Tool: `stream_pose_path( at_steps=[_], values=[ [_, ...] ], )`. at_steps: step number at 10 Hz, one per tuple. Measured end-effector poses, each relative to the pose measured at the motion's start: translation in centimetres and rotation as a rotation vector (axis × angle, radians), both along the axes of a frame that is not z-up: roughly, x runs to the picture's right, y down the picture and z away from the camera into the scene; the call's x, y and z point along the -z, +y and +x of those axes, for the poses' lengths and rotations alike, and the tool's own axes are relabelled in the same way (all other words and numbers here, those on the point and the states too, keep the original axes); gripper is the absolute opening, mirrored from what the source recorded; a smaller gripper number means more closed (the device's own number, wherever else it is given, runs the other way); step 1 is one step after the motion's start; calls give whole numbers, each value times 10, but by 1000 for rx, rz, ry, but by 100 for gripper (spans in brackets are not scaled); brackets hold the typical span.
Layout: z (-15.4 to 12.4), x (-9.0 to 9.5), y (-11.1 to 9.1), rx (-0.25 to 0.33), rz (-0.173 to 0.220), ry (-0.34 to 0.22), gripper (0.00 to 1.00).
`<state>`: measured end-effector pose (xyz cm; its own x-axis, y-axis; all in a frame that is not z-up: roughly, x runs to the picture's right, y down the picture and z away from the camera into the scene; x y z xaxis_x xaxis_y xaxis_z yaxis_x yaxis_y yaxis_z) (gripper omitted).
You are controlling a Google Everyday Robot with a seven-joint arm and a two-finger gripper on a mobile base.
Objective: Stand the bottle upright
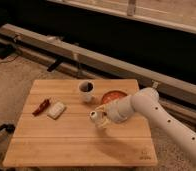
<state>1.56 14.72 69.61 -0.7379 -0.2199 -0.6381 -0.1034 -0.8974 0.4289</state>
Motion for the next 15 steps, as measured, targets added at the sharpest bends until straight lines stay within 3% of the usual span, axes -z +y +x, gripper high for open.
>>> stream_pose_path(
  at_steps=[6, 8, 15],
  values=[
    [-2, -12, 5, -5, -59, -10, 0],
    [-1, -18, 6, -30, -90, -30, 0],
    [-3, -28, 9, -77, -141, -99, 0]
  ],
)
